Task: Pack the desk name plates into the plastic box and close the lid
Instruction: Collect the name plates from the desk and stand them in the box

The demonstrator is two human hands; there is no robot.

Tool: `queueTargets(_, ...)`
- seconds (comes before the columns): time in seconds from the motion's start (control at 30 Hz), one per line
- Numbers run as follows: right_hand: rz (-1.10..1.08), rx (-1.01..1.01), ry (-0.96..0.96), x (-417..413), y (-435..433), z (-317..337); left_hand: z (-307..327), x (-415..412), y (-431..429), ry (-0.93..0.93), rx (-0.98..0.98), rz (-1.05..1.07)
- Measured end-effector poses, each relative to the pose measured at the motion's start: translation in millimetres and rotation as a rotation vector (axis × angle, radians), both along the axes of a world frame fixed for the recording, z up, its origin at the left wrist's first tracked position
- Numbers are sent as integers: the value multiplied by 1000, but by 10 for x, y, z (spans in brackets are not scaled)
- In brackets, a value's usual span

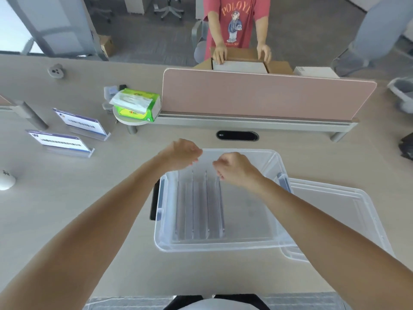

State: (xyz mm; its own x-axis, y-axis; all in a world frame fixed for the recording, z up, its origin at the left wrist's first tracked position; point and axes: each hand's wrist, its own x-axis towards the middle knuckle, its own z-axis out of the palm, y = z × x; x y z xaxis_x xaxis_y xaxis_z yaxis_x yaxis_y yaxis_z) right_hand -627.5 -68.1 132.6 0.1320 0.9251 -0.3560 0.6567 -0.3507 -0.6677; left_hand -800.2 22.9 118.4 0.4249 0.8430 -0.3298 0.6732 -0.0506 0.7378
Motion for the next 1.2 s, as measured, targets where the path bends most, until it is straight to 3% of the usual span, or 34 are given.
queueTargets(0.13,100,95,-54,-110,28,183,155,-257,-127,46,129,133)
queueTargets(0.3,261,211,17,-311,104,315,399,-640,-424,73,248,382)
queueTargets(0.5,480,300,183,-857,206,437,514,-1288,-875,98,218,700)
queueTargets(0.63,596,356,178,-1330,280,513,571,-1763,-1131,109,219,805)
queueTargets(0.73,653,383,147,-1680,363,544,580,-2112,-1223,7,233,925)
queueTargets(0.93,642,381,142,-2480,585,497,484,-2808,-1195,-463,186,1145)
queueTargets(1.2,618,323,-17,-3475,896,363,186,-3878,-675,-614,115,1064)
